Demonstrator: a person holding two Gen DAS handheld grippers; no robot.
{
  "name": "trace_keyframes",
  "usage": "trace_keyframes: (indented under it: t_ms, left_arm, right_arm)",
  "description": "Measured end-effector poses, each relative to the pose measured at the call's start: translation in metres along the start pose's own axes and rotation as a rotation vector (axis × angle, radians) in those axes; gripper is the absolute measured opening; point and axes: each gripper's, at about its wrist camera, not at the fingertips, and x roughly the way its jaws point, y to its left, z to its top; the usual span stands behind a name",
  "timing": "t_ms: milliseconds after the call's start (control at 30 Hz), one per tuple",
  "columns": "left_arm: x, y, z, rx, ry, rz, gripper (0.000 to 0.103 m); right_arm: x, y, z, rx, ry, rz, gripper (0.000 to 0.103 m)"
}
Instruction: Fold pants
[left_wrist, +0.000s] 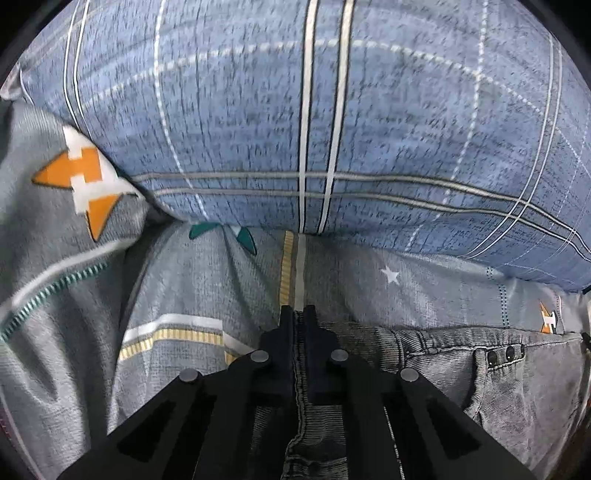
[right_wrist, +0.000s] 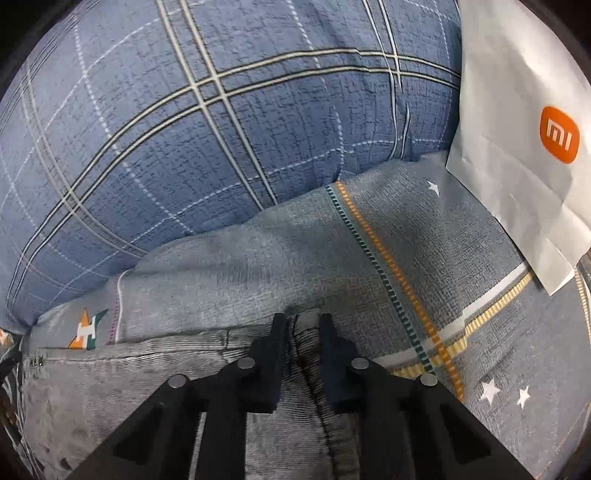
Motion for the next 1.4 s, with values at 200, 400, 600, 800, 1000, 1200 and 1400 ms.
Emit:
trace_keyframes:
  t_ms: [200,400,600,800,1000,1200,1400]
  left_arm:
    - [-0.052,0.0,0.001,-0.019,-0.093,-0.051,0.004]
    - [-0.146,0.018,-0.021,-0.047,-0.234,-0.149,0.004]
    - [-0.244,0.055,-0.106,-0.027,-0.361,-0.259,0.004]
    - [-0.251,0.1,-0.22,0.051,-0.275,-0.332,0.004]
    - [-0.205,0.14,-0.264,-0.008,-0.061,-0.093,0.004]
    - [-0.234,0.097,-0.249,0.048,-0.195,-0.135,0.069]
    - [-0.217,0.049,-0.259,0.031,-0.159,-0.166,0.07]
  right_arm:
    - [-0.068,0.005,-0.005,-0.016,-0.151,0.021,0.017]
    - [-0.16,0.011,-0.025,-0.021,-0.295,0.122,0.017]
    - [-0.226,-0.018,-0.095,0.026,-0.394,0.214,0.017]
    - [-0.221,-0.063,-0.213,0.017,-0.301,0.296,0.021]
    - [-0.153,-0.092,-0.283,0.006,0.019,0.153,0.04]
    - [-0.193,-0.093,-0.258,0.078,-0.109,0.215,0.075]
    - [-0.173,-0.075,-0.258,0.263,-0.005,0.411,0.075]
